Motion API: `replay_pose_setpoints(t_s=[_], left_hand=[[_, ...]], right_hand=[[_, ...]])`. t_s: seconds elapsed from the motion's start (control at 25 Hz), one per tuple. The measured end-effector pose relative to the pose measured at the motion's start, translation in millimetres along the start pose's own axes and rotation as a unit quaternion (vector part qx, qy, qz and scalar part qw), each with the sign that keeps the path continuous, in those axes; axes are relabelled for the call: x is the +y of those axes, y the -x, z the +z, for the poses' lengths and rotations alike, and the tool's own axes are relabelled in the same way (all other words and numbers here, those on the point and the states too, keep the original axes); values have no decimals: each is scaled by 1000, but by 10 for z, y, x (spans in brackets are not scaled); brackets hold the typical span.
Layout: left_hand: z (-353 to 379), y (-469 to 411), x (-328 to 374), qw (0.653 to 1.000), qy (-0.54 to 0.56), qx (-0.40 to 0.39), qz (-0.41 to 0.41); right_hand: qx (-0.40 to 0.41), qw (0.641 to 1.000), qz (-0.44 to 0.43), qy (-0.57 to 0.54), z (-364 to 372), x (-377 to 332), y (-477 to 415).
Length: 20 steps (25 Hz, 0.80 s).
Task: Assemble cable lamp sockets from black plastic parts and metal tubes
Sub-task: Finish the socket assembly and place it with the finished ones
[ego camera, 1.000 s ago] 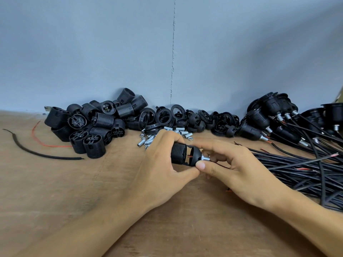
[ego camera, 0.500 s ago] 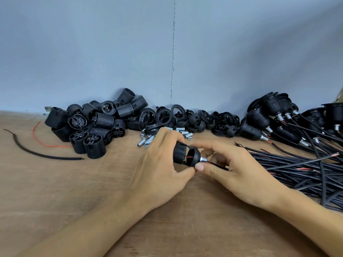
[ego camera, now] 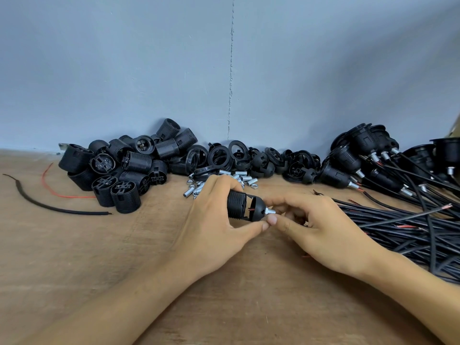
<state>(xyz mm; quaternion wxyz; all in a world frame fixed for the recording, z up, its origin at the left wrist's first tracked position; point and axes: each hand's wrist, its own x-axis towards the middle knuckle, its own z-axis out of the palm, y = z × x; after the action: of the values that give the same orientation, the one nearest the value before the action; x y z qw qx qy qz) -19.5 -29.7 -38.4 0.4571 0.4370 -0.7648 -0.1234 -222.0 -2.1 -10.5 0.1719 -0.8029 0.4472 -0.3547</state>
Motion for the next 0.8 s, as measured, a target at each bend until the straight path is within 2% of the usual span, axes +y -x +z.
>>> replay_pose_setpoints(t_s=[0.12,0.24,0.4,0.56,0.68,0.72,0.8], left_hand=[[-13,-1,-18,998,-4,-60,-33],[-29,-17,-31,996,6,-60,-71],[-47,-32,-42,992,33,-61,-106],[-61,-25,-1,992,57,-74,-88],[-71,-19,42,984,130,-90,-83],[-67,-19,60,981,148,-99,-77],[-42,-25,74,979,158,-115,-59]], right_hand=[[-1,999,0,45,-24,17,-7],[21,995,31,91,-169,94,-53],[-32,981,68,178,-219,160,-73],[19,963,127,238,-210,176,-67],[62,931,137,334,-225,88,-67],[70,927,135,342,-220,69,-71],[65,942,127,303,-207,46,-74]])
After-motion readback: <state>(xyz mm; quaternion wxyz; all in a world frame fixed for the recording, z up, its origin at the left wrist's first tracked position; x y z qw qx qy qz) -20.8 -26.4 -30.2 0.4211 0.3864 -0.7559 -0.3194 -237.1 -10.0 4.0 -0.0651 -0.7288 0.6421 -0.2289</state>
